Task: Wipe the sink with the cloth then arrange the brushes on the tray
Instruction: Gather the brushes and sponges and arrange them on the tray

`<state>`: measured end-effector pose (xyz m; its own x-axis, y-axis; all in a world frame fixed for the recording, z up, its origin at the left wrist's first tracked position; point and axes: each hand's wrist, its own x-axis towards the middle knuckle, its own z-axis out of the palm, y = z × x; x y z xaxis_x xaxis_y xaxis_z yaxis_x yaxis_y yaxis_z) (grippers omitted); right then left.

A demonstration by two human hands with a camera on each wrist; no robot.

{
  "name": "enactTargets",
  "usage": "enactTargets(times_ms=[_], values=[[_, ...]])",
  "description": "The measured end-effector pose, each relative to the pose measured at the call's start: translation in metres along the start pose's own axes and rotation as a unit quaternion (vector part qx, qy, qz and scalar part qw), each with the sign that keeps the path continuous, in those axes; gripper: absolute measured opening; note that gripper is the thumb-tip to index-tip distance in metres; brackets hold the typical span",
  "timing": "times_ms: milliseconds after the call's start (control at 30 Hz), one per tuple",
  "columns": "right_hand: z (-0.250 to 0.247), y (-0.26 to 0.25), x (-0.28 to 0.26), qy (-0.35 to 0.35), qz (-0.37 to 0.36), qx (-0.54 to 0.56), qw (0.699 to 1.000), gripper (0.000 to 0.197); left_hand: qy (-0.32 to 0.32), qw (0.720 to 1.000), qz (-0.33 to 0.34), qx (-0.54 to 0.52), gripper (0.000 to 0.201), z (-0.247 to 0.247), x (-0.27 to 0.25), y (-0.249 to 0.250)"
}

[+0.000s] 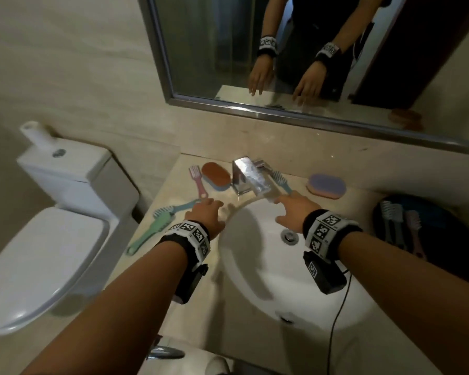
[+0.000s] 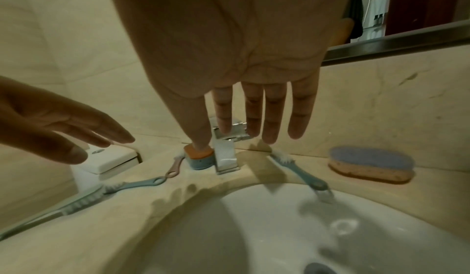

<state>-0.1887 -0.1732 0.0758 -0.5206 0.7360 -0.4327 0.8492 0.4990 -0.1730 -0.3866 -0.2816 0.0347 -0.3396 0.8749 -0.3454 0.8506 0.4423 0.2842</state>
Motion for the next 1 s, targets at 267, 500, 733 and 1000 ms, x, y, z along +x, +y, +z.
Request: enactTargets(times_ms=[267, 500, 733, 1000], values=[[0.019, -0.068, 0.014, -0.032, -0.047, 0.006, 0.998, 0.052, 0.01, 0.999, -0.051, -0.016, 0.056, -0.006, -0.012, -0.067], [0.022, -0.087, 0.044, -0.048, -0.086, 0.019, 0.995, 0.049, 0.007, 0.994, -0.108, -0.03, 0.057, 0.001, -0.013, -0.091], [0.035, -0.098, 0.067, -0.074, -0.092, 0.001, 0.993, 0.049, 0.025, 0.988, -0.135, -0.067, 0.054, 0.003, -0.012, -0.114], [0.051, -0.15, 0.098, -0.059, -0.114, 0.015, 0.992, 0.053, 0.011, 0.99, -0.12, -0.067, 0.045, 0.01, 0.008, -0.145]])
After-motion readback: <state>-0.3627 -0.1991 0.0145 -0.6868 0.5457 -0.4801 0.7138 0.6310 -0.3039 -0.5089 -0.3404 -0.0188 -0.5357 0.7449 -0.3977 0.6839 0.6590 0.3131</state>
